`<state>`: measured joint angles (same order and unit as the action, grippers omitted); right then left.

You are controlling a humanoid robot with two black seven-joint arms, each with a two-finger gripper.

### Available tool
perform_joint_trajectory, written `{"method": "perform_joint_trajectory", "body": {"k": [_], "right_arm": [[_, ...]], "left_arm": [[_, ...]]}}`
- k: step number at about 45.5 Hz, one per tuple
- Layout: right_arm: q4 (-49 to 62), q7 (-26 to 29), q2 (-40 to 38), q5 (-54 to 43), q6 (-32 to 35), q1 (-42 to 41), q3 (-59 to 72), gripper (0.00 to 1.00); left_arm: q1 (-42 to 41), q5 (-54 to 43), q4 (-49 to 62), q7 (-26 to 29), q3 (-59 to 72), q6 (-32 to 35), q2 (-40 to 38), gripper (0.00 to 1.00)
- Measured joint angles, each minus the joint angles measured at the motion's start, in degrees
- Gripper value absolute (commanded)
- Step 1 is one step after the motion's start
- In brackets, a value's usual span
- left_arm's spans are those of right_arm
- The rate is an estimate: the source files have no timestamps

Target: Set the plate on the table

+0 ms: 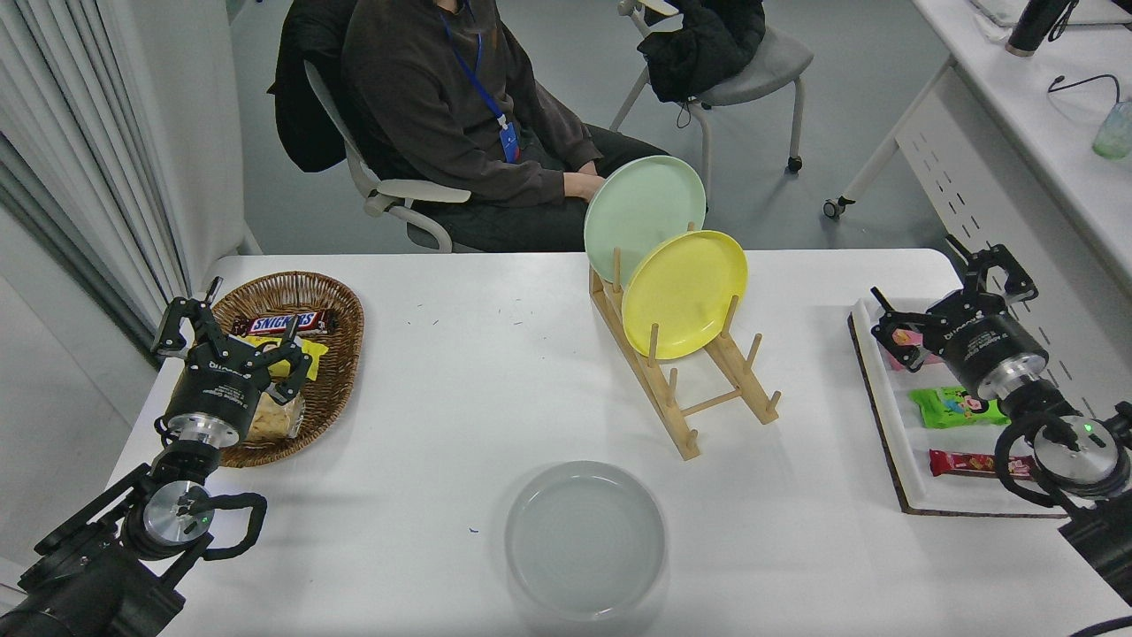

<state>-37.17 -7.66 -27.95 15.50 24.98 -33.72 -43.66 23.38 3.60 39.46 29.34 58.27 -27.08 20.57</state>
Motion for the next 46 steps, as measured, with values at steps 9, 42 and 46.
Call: {"method": "perform_joint_trajectory", "body": {"k": [9, 42, 46], "right_arm": [[2.40, -1.08, 1.90, 1.23, 0.39, 0.77, -1.51, 0.99], [6.92, -1.96, 7.47, 1.70, 1.64, 0.81, -6.65, 0.99], [6.95, -1.98, 7.58, 1.68, 2.44, 0.81, -6.80, 0.99]], "left_arm": [[0.00, 0.00, 0.00, 0.00, 0.00, 0.00, 0.00, 0.98], [0.00, 0.00, 0.00, 0.00, 0.00, -0.01, 0.00, 0.98], [0.00, -0.01, 0.00, 0.00, 0.00, -0.01, 0.00, 0.98]]}}
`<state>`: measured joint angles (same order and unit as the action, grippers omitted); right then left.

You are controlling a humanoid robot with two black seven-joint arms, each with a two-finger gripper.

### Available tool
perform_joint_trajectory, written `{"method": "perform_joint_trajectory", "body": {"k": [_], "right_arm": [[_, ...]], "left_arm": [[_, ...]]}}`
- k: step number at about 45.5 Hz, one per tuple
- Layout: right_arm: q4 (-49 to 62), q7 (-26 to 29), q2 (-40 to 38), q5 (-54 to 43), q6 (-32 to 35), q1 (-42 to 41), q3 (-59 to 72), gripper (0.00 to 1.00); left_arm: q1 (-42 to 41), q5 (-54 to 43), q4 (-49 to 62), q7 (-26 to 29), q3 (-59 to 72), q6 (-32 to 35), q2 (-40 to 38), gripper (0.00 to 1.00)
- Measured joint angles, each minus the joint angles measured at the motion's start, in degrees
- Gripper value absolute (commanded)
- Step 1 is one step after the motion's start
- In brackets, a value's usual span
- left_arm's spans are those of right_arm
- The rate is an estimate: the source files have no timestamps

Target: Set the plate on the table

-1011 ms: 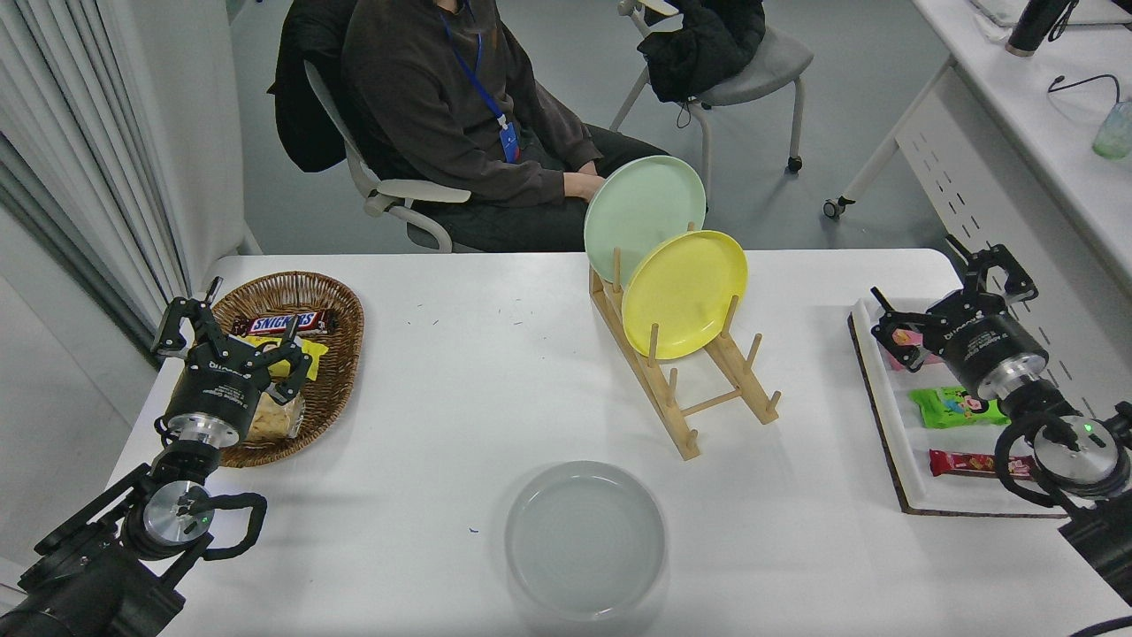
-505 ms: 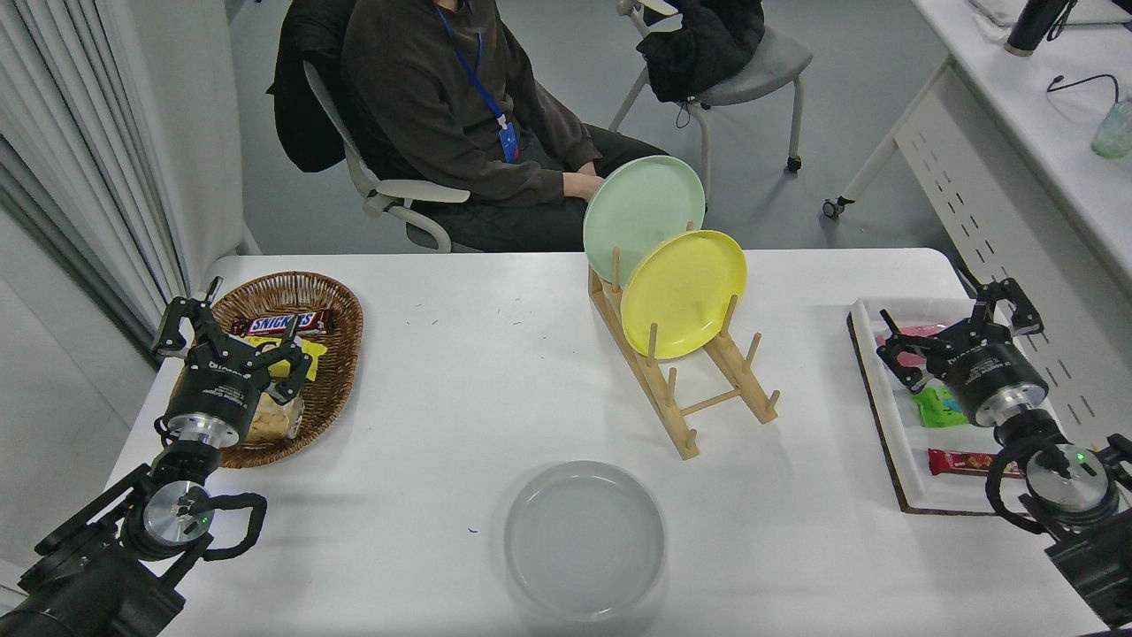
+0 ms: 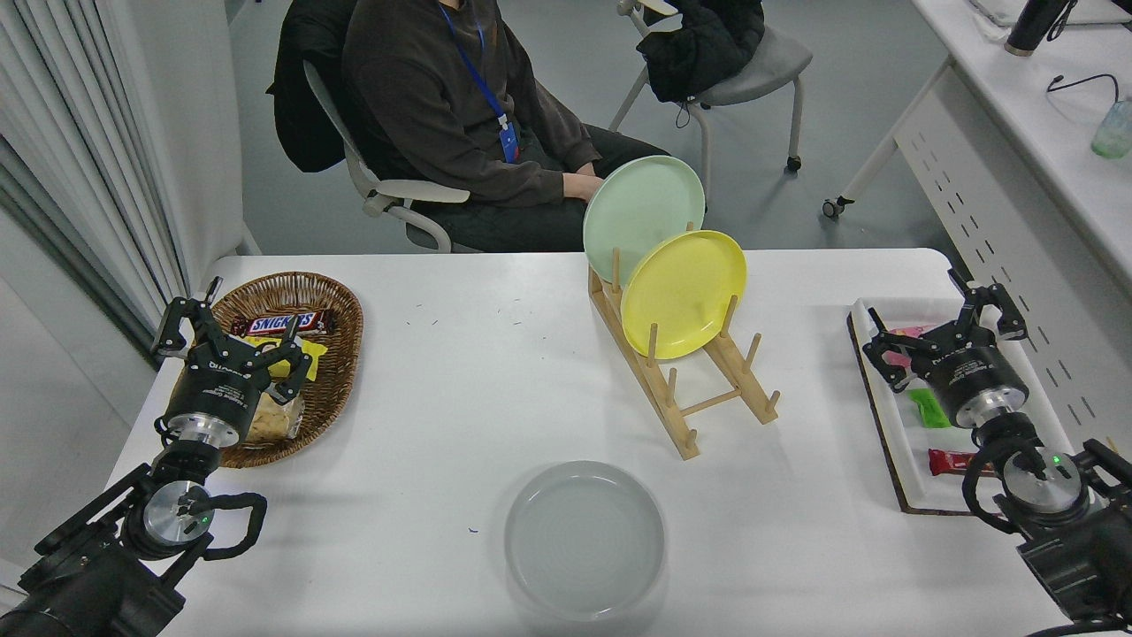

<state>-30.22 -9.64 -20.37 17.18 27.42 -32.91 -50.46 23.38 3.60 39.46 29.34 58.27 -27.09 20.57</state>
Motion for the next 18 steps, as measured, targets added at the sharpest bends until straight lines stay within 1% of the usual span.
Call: {"method": "perform_joint_trajectory", "body": {"k": [18], "right_arm": [[1.10, -0.04, 0.27, -0.03, 4.56, 0.77, -0.33, 0.99]], "left_arm": [[0.00, 0.00, 0.00, 0.00, 0.00, 0.00, 0.00, 0.98]]}}
